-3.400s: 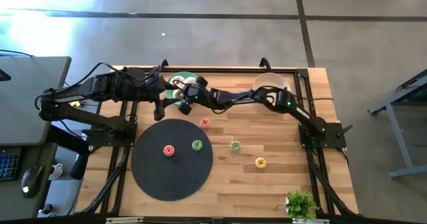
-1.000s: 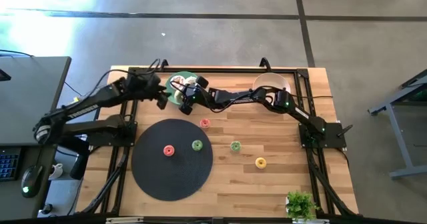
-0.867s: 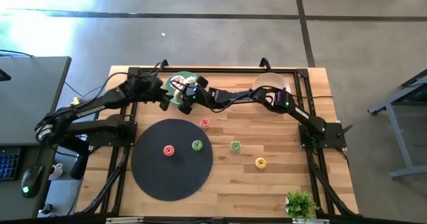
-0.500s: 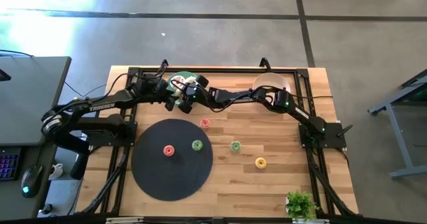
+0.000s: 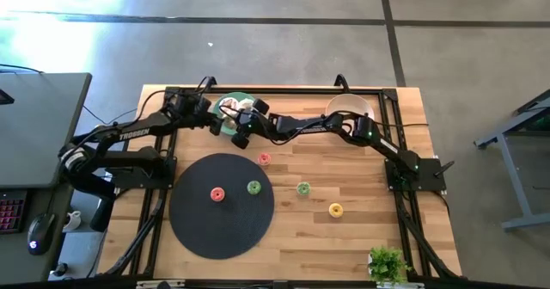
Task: Pick & Place donuts
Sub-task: Put the large blue donut on the green plate
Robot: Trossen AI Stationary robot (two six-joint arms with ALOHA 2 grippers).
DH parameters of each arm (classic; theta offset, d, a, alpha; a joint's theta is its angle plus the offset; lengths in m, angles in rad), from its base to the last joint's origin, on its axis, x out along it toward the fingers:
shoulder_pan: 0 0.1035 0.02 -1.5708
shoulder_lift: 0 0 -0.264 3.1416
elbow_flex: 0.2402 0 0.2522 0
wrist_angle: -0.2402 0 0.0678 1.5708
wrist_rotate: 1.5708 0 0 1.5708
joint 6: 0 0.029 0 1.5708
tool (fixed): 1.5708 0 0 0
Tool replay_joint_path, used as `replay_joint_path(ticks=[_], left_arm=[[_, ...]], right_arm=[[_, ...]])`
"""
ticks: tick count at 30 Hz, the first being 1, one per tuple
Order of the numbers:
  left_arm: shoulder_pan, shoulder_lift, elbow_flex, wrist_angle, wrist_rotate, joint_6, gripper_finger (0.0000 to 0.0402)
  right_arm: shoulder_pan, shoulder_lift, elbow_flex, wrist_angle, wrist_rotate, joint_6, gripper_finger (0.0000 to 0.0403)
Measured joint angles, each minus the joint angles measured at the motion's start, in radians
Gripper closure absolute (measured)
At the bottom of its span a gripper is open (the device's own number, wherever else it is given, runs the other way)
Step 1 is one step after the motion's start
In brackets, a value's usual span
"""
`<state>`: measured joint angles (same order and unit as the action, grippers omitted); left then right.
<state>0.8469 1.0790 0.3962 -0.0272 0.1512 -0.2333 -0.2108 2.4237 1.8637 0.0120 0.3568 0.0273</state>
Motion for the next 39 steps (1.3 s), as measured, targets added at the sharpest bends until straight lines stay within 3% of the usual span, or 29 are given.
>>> replay_joint_path(ticks=[12, 25, 29, 34, 39], left_arm=[[0.039, 0.000, 0.001, -0.043, 0.002, 0.000, 0.0195], [0.056, -0.001, 0.001, -0.018, -0.024, 0.000, 0.0195], [0.092, -0.002, 0.002, -0.016, -0.025, -0.007, 0.0195], [0.135, -0.002, 0.002, 0.006, 0.024, -0.004, 0.0195], [0.142, -0.002, 0.002, 0.009, 0.060, 0.020, 0.0195]], right_arm=[[0.006, -0.004, 0.001, -0.102, -0.011, 0.094, 0.0250], [-0.036, -0.073, 0.001, -0.077, 0.051, 0.043, 0.0264], [-0.068, -0.101, 0.001, -0.083, -0.063, 0.044, 0.0265], [-0.088, -0.121, 0.001, -0.112, -0.417, 0.081, 0.0265], [-0.064, -0.123, 0.001, -0.184, -0.602, 0.010, 0.0266]])
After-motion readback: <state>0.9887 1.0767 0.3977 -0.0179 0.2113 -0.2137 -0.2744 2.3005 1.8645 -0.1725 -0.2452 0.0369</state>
